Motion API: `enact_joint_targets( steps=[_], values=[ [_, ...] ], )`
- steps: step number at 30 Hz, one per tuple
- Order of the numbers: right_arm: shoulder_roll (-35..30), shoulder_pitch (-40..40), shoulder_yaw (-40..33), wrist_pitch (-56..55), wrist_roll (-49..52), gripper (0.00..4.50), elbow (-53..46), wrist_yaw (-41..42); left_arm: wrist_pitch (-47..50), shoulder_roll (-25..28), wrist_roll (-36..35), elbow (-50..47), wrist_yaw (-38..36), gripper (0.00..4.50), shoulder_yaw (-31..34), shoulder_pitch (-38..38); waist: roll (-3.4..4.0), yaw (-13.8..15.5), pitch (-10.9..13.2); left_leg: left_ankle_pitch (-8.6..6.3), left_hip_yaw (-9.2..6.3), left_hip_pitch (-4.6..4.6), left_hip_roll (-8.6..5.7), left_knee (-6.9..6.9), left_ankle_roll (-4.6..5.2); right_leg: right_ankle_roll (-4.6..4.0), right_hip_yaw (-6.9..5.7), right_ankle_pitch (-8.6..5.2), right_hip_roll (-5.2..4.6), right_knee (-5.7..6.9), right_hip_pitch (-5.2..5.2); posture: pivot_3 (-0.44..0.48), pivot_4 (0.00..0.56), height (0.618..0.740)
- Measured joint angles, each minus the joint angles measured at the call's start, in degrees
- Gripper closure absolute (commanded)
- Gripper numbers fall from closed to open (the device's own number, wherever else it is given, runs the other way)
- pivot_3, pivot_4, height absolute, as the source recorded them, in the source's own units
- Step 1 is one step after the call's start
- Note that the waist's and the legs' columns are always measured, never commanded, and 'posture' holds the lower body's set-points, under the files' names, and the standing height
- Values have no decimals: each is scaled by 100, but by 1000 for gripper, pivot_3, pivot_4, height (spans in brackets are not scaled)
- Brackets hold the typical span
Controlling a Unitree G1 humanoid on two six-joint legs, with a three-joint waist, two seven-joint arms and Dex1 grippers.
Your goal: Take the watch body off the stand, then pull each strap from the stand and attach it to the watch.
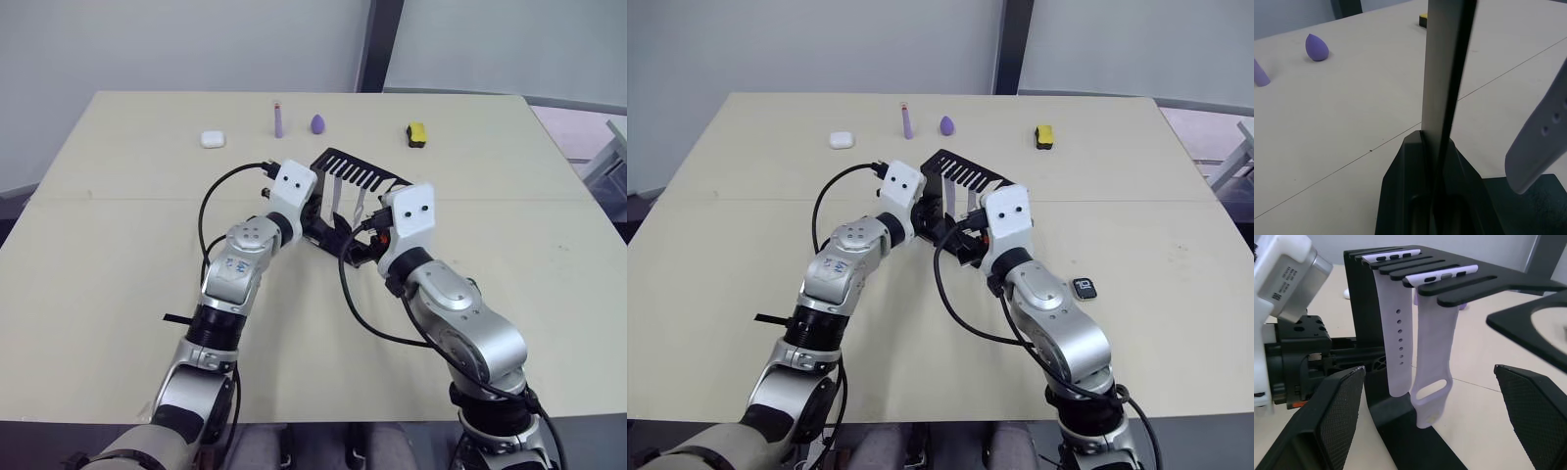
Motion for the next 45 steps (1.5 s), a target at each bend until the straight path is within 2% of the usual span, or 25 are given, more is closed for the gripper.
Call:
enact_joint_targets(
  steps=[3,10,21,30,45],
  values=[
    [14,-50,51,-34,-160,855,41,8,-1,33,4,-15,0,4500,1,43,0,-23,0,0,0,0,1,-1,0,0,-1,0,0,0,0,0,150,740],
    [53,-109,67,-161,-251,4436,124,162,47,58,4,-42,-4,4500,1,43,0,-55,0,0,0,0,1,-2,-1,0,-1,0,0,-1,0,0,150,740],
    [-53,-141,69,-216,-437,4479,152,409,84,62,9,-93,-11,4500,-18,51,0,-96,0,-1,-2,0,0,-5,-1,0,-1,0,0,-3,0,0,150,740],
    [-525,-155,44,-274,-484,4479,-225,824,57,59,13,-97,-15,4500,-69,59,0,-97,0,-1,-2,0,1,-6,-2,0,-2,0,-1,-6,0,0,150,740],
    [-1375,655,-609,-293,188,4479,-1057,1997,127,46,11,-155,-9,4500,-101,61,0,-91,0,-2,-3,0,0,-7,1,0,-3,0,-3,-10,0,0,150,740]
  ],
)
